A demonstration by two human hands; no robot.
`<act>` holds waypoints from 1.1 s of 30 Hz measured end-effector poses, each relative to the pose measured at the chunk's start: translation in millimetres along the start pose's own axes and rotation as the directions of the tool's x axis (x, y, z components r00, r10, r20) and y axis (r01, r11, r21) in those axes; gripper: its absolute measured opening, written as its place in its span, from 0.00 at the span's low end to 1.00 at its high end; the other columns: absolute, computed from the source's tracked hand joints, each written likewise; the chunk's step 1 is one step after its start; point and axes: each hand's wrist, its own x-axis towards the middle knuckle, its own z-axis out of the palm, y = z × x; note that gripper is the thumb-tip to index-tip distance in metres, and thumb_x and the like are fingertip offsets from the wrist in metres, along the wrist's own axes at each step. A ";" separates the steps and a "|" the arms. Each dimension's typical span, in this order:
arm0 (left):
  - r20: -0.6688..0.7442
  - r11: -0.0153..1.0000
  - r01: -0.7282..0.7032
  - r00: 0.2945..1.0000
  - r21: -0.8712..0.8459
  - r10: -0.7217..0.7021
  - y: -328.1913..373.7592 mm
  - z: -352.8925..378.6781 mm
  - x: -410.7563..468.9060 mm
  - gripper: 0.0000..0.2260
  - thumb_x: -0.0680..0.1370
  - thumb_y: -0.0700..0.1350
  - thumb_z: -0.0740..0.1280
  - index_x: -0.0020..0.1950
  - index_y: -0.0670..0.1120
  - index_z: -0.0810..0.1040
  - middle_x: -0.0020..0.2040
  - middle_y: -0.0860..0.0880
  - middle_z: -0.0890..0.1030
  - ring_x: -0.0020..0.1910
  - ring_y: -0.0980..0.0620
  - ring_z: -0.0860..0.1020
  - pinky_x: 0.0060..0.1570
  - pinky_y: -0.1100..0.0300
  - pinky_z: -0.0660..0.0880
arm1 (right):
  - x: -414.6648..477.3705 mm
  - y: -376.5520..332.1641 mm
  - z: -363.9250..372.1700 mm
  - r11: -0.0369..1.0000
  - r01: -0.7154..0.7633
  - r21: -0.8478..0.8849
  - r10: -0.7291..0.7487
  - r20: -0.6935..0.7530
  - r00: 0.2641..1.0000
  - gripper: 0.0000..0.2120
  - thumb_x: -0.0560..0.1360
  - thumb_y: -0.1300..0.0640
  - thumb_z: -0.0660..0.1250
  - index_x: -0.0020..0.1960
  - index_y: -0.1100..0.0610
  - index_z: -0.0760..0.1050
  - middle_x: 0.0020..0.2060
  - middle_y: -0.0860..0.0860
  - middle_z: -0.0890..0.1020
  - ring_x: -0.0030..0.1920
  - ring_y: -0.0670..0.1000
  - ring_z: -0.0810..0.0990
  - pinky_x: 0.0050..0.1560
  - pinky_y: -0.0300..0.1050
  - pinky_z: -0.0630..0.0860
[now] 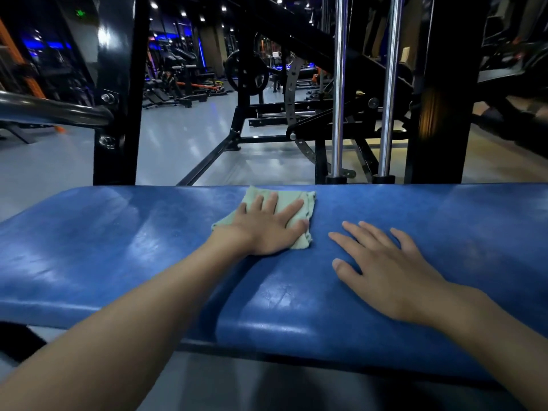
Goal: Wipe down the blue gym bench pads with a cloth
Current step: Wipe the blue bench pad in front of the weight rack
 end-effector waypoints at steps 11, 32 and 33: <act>-0.086 0.998 -0.056 0.995 0.002 0.056 14.4 21.8 -161.3 0.35 0.68 0.71 0.32 0.77 0.68 0.38 0.82 0.49 0.41 0.80 0.46 0.40 0.76 0.41 0.42 | -3.6 -8.0 -8.5 1.000 0.001 -0.027 -0.001 -0.029 1.000 0.27 0.82 0.39 0.45 0.79 0.43 0.51 0.80 0.44 0.48 0.79 0.46 0.42 0.76 0.62 0.37; 0.021 0.994 0.106 0.994 -0.022 -0.106 -34.9 -13.6 69.7 0.30 0.76 0.72 0.41 0.78 0.68 0.44 0.82 0.48 0.47 0.80 0.44 0.45 0.75 0.38 0.43 | 5.9 -13.3 0.3 1.000 0.023 0.003 -0.023 0.020 1.000 0.31 0.77 0.35 0.38 0.79 0.40 0.42 0.80 0.42 0.40 0.78 0.46 0.36 0.76 0.62 0.39; 0.018 0.995 0.096 0.995 -0.018 -0.096 -34.0 -12.1 64.2 0.30 0.76 0.72 0.41 0.78 0.68 0.44 0.82 0.48 0.47 0.80 0.44 0.45 0.75 0.38 0.43 | 6.1 -13.0 0.2 1.000 0.022 0.004 -0.022 0.022 1.000 0.31 0.77 0.35 0.38 0.79 0.40 0.42 0.80 0.42 0.41 0.78 0.46 0.36 0.76 0.62 0.39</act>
